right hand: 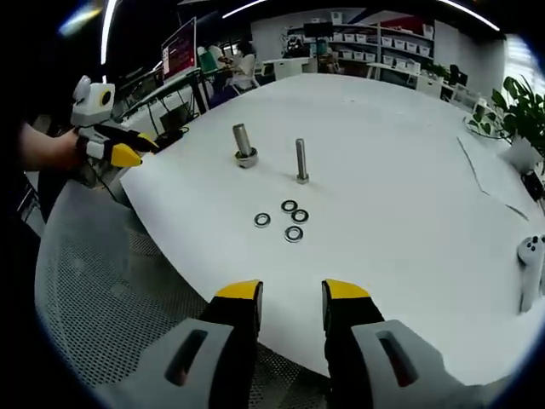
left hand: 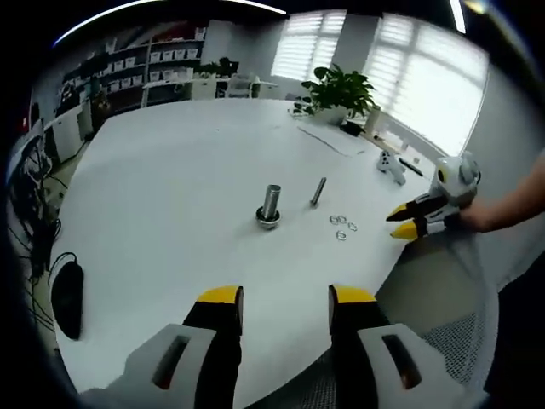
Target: Place the washer onto the threaded stud by aligning its center hole with the stud, sliding it down to the base, and recovering from edge contact or off-axis alignment until the washer reaches the visible bottom stop.
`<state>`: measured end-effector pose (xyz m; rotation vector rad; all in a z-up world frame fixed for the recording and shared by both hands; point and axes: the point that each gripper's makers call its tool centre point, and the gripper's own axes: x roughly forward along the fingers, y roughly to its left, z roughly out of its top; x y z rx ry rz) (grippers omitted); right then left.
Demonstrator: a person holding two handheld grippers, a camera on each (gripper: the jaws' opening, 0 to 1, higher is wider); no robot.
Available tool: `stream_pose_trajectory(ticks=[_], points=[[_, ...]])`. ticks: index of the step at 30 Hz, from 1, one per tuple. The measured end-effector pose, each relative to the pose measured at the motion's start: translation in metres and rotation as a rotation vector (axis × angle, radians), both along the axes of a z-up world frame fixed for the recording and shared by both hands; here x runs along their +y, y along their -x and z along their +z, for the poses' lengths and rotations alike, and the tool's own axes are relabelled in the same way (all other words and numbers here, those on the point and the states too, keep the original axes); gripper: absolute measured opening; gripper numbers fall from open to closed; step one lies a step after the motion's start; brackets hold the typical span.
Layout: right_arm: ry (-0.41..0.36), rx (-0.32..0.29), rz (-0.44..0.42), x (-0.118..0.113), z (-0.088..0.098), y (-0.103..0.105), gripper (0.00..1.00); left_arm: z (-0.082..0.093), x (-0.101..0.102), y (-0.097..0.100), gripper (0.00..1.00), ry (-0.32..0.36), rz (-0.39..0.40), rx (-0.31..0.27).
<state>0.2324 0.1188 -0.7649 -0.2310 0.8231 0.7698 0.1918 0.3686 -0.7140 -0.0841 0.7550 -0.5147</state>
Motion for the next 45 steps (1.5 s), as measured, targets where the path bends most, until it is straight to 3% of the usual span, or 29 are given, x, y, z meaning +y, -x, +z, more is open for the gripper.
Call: stream_pose_trajectory(ticks=[3,5,11,14,17,27,33,45], points=[[0.003,-0.003,-0.006,-0.001,0.000,-0.001,0.31,0.001,0.003,0.002,0.38,0.008,0.020,-0.023],[0.009,-0.004,-0.008,-0.002,0.000,-0.001,0.31,-0.002,0.000,0.006,0.40,0.037,0.019,-0.005],[0.021,0.005,0.000,-0.002,-0.003,0.000,0.31,0.000,-0.007,0.016,0.39,0.029,0.005,-0.028],[0.033,0.002,-0.004,-0.005,-0.004,-0.001,0.31,-0.005,-0.011,0.019,0.39,0.052,0.024,-0.004],[0.033,0.008,-0.009,-0.005,-0.005,-0.001,0.31,-0.007,-0.015,0.022,0.38,0.027,0.009,-0.016],[0.052,0.026,0.021,-0.003,-0.008,0.004,0.31,-0.013,-0.022,0.023,0.38,0.039,0.036,-0.019],[0.050,0.026,0.026,-0.003,-0.009,0.004,0.31,-0.012,-0.017,0.021,0.37,0.007,0.042,-0.043],[0.054,0.028,0.026,-0.004,-0.009,0.005,0.31,-0.016,-0.022,0.022,0.36,-0.015,0.003,-0.063]])
